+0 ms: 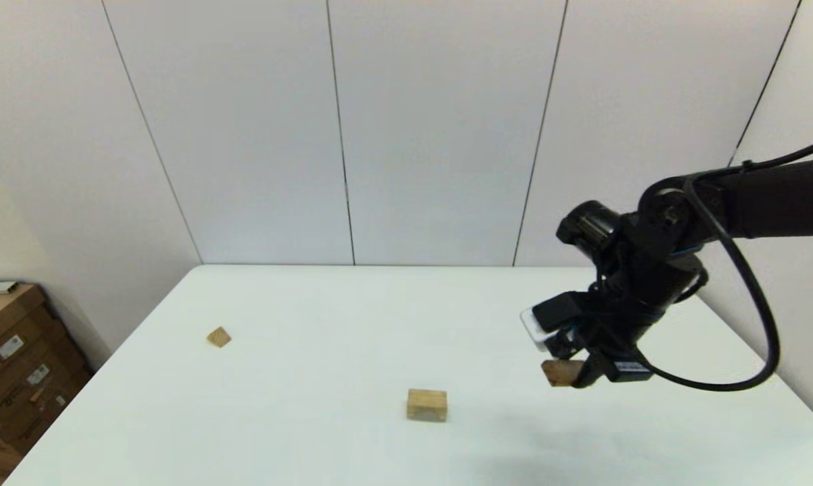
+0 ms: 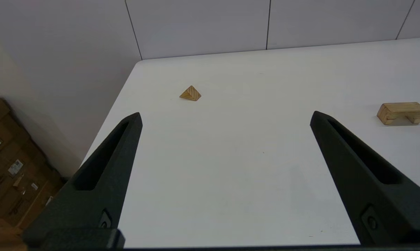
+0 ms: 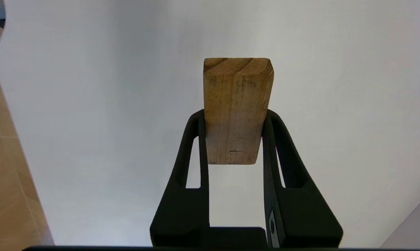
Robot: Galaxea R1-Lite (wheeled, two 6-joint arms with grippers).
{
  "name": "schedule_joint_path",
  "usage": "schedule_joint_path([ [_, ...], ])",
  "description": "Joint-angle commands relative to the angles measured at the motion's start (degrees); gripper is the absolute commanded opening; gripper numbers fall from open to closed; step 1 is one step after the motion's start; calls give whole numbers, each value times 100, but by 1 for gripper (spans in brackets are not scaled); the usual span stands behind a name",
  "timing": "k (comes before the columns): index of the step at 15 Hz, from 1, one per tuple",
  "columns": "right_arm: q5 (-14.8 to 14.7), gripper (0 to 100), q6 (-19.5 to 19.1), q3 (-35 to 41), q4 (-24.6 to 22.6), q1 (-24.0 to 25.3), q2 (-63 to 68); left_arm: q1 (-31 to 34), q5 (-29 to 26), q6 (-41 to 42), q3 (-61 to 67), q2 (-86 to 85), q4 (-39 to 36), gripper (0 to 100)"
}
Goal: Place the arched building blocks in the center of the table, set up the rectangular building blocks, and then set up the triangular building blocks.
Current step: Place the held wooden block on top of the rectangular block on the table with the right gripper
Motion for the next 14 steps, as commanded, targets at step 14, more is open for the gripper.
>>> schedule_joint_path([
  [14, -704, 0, 2170, -1973, 285, 2104, 1645, 0, 2, 4, 0, 7, 2, 100],
])
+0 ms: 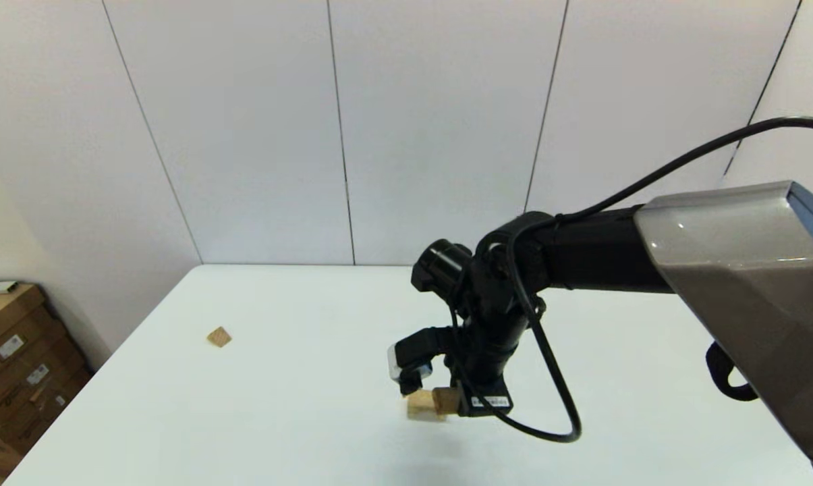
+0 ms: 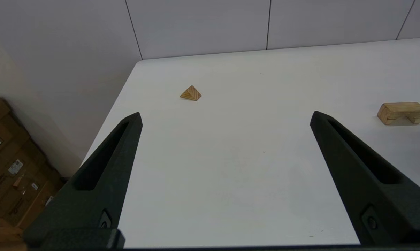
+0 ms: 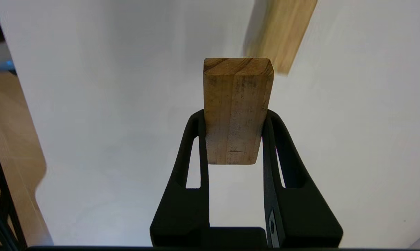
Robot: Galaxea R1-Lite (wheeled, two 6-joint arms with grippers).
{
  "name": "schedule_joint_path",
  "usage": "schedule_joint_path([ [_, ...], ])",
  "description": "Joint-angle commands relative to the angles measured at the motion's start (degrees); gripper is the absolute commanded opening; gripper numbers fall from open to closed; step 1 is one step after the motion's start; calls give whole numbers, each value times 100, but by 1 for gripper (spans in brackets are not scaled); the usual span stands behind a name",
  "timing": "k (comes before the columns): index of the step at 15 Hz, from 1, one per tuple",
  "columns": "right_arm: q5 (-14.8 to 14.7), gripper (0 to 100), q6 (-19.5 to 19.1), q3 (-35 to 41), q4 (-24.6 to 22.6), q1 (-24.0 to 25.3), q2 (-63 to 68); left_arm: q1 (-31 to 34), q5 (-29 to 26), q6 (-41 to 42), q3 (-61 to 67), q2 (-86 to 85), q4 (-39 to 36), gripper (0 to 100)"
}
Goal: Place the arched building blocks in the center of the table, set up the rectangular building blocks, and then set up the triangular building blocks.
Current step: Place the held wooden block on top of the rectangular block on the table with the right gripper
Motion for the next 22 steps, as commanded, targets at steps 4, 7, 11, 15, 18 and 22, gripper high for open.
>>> schedule_joint_path([
  [4, -140, 0, 63, -917, 503, 120, 627, 0, 0, 1, 0, 7, 2, 100],
  [7, -140, 0, 81, -917, 494, 120, 741, 0, 0, 1, 0, 7, 2, 100],
  [11, -140, 0, 740, -952, 459, 261, 908, 0, 0, 1, 0, 7, 2, 100],
  [15, -114, 0, 784, -952, 398, 252, 917, 0, 0, 1, 0, 7, 2, 100],
  [18, -122, 0, 784, -952, 248, 173, 917, 0, 0, 1, 0, 7, 2, 100],
  [22, -131, 0, 792, -952, 64, 77, 908, 0, 0, 1, 0, 7, 2, 100],
])
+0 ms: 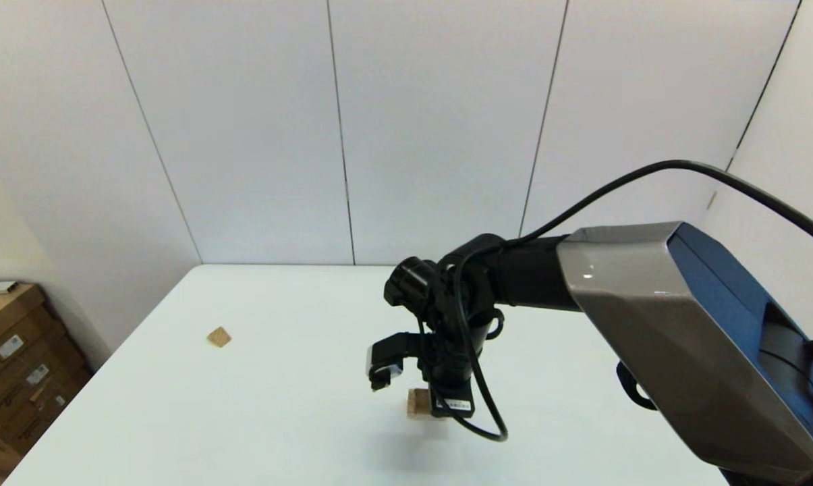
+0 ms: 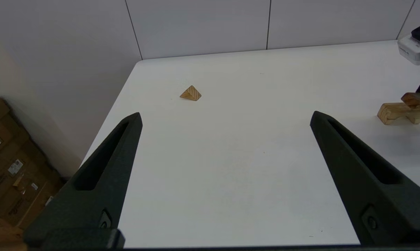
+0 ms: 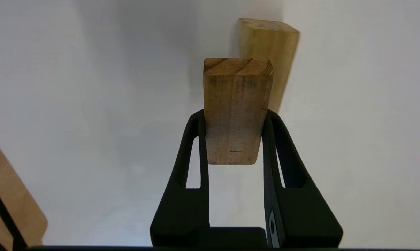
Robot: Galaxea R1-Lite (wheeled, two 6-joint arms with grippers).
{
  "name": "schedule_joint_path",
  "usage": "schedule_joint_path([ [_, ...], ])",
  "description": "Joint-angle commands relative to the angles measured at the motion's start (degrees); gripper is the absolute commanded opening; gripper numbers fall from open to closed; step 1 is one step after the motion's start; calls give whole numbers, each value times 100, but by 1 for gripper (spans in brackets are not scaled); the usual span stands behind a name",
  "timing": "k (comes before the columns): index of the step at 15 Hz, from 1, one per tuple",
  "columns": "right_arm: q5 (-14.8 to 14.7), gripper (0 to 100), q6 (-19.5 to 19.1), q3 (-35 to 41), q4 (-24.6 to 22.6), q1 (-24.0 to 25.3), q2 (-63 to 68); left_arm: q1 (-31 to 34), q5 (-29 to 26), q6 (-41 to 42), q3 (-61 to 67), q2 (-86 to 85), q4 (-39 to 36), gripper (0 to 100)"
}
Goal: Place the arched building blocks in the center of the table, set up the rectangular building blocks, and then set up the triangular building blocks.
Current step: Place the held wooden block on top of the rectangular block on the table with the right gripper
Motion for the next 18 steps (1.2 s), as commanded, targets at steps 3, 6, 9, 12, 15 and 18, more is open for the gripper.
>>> schedule_joint_path([
  [3, 2, 0, -32, -34, -64, -101, -1, 0, 0, 1, 0, 7, 2, 100],
  [6, 11, 0, -32, -34, -134, -92, 8, 0, 0, 1, 0, 7, 2, 100],
  [9, 11, 0, -32, -34, -371, -92, 43, 0, 0, 1, 0, 7, 2, 100],
  [12, 11, 0, -41, -34, -389, -84, 69, 0, 0, 1, 0, 7, 2, 100],
  [15, 11, 0, -58, -34, -389, -66, 95, 0, 0, 1, 0, 7, 2, 100],
  [18, 2, 0, -49, -34, -389, -40, 166, 0, 0, 1, 0, 7, 2, 100],
])
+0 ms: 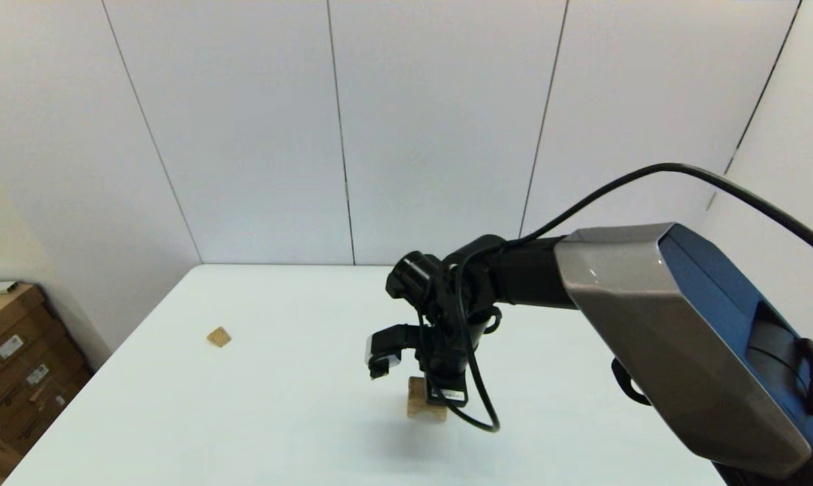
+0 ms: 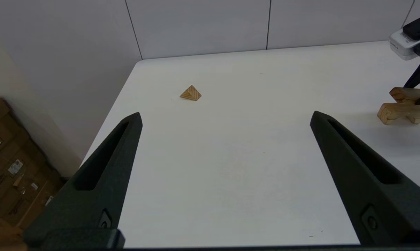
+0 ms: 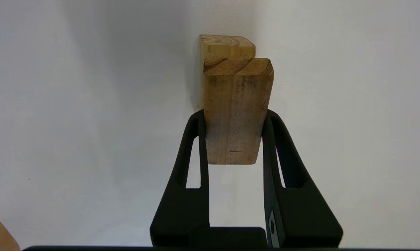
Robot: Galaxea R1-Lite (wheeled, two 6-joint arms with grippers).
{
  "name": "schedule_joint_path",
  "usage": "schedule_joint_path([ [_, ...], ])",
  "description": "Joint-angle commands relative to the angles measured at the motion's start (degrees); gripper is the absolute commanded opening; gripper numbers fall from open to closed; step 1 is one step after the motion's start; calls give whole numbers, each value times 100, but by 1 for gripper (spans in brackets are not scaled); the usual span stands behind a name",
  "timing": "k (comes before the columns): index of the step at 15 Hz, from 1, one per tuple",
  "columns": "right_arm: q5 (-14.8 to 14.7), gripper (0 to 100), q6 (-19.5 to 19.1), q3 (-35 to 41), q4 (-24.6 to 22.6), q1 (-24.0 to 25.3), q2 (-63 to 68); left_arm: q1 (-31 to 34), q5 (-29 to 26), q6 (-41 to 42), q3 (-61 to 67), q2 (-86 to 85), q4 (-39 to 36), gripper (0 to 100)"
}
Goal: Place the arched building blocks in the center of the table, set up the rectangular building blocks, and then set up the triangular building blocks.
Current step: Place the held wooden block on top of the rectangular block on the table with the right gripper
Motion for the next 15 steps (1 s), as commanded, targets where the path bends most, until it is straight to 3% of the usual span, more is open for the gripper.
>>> schedule_joint_path([
  [1, -1, 0, -25, 1, 27, 30, 65, 0, 0, 1, 0, 7, 2, 100],
  [15, -1, 0, -25, 1, 18, 21, 73, 0, 0, 1, 0, 7, 2, 100],
])
